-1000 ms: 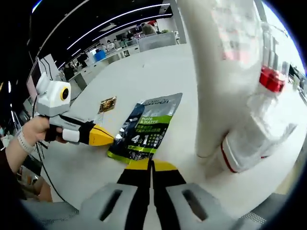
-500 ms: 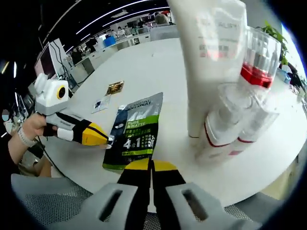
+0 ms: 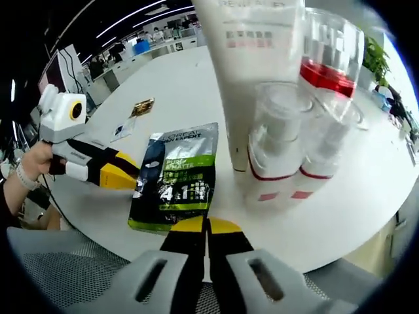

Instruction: Arrange the skincare products in the storage area until every visible bottle or jar stands upright without overlapping.

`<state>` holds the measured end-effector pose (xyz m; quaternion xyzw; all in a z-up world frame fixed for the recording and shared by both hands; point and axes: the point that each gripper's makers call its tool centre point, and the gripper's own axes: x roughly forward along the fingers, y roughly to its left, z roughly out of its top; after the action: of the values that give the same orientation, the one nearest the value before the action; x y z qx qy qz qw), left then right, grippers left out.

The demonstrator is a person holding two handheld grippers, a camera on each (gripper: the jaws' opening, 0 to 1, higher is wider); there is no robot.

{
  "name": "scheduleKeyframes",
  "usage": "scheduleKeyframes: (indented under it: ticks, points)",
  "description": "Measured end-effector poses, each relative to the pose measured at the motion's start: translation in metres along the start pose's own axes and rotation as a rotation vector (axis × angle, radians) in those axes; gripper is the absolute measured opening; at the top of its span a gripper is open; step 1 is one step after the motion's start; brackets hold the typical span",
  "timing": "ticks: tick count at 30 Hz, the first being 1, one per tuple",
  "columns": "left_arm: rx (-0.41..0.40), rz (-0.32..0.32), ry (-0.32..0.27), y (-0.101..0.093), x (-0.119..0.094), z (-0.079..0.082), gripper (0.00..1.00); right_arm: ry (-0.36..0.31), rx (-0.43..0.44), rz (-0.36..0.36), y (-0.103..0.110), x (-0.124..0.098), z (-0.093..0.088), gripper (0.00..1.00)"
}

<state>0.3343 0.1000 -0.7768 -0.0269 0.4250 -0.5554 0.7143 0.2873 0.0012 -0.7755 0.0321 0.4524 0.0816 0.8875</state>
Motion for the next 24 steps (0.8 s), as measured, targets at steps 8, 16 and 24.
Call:
scheduleKeyframes:
  ticks: [8, 16, 24]
  points:
    - [0.023, -0.027, 0.030, -0.011, 0.008, -0.001, 0.13, 0.055, -0.052, -0.008, -0.007, 0.004, -0.007, 0.01]
    - [0.042, -0.056, 0.059, -0.024, 0.010, -0.008, 0.13, 0.101, -0.101, -0.006, -0.013, 0.001, -0.012, 0.01]
    - [0.049, -0.072, 0.073, -0.034, 0.011, -0.012, 0.14, 0.104, -0.092, -0.003, -0.015, -0.002, -0.016, 0.01]
